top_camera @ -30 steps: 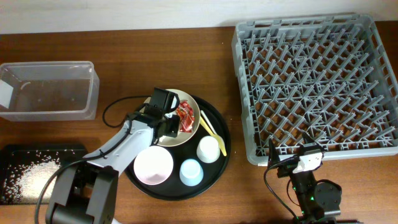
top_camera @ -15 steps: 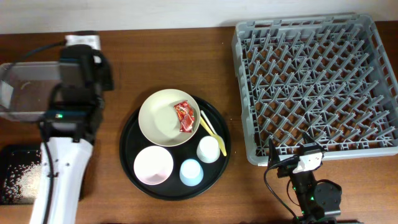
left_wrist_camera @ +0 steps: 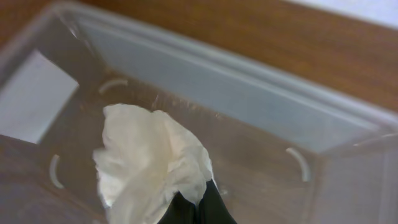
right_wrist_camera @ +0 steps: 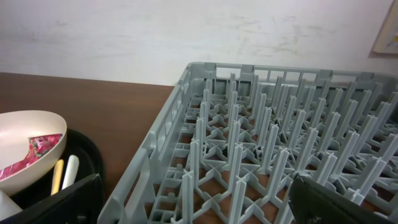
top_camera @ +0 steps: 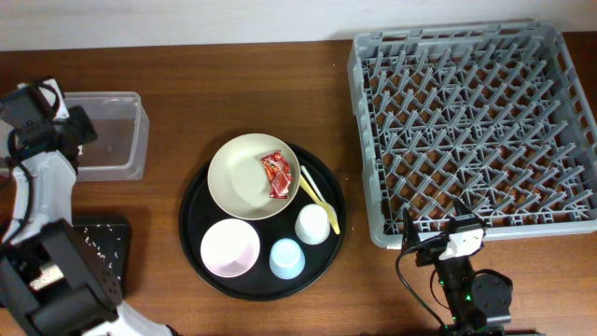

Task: Sort waste into correct bins and load items into the dishwasher rack
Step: 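Carry the tissue to the clear plastic bin and release it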

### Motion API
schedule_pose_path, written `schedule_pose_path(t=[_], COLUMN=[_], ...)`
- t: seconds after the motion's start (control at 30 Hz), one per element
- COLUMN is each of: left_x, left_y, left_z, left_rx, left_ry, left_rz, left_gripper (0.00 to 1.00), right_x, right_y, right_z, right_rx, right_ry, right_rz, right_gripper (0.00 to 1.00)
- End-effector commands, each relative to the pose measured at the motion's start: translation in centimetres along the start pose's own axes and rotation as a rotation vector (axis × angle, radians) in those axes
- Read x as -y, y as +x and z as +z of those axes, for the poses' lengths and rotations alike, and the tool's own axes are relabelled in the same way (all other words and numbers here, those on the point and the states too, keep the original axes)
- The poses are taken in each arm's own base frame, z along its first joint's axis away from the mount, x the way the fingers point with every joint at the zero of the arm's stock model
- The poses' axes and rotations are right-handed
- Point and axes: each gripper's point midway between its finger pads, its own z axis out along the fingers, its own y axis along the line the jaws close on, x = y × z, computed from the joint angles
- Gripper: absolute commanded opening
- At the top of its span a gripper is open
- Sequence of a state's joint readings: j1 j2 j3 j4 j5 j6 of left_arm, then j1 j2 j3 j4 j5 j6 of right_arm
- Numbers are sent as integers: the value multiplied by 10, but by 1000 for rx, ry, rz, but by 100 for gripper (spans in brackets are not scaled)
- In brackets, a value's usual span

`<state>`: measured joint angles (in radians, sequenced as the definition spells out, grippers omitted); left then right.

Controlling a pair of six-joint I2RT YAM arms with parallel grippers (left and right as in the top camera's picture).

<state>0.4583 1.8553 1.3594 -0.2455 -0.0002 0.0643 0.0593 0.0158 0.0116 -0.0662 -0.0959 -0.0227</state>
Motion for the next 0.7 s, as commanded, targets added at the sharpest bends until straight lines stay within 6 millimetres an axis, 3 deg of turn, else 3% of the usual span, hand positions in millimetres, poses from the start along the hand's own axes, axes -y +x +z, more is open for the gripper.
schedule_pose_path(t=[0.0,0.13,0.23,0.37,0.47,0.57,0.6,0.67], left_x=[-10,-28,-28,-27,-20,10,19,58], left_y=[30,39,29,7,-39,-82,-89,-89], left_z=[34,45,45,32,-11,-72,-88,-136], left_rx=[-69,-79,-42,8,128,250,266,232], left_ry=[23,0,4,14,65,252,301,439], left_rz=[-16,-40,-39,-37,-101,-193,-209,-244], left_gripper=[0,2,46,57,52,49,48,47], right_x=[1,1,1,1,1,1,1,1], right_y=[2,2,2,2,2,2,2,2], right_z=[0,0,0,0,0,0,0,0], right_rx=[-3,-3,-3,-3,-3,-3,-3,-3], right_ry=[3,3,3,3,3,3,3,3], right_rz=[5,5,5,5,5,5,5,5], right_gripper=[98,98,98,98,98,98,98,98])
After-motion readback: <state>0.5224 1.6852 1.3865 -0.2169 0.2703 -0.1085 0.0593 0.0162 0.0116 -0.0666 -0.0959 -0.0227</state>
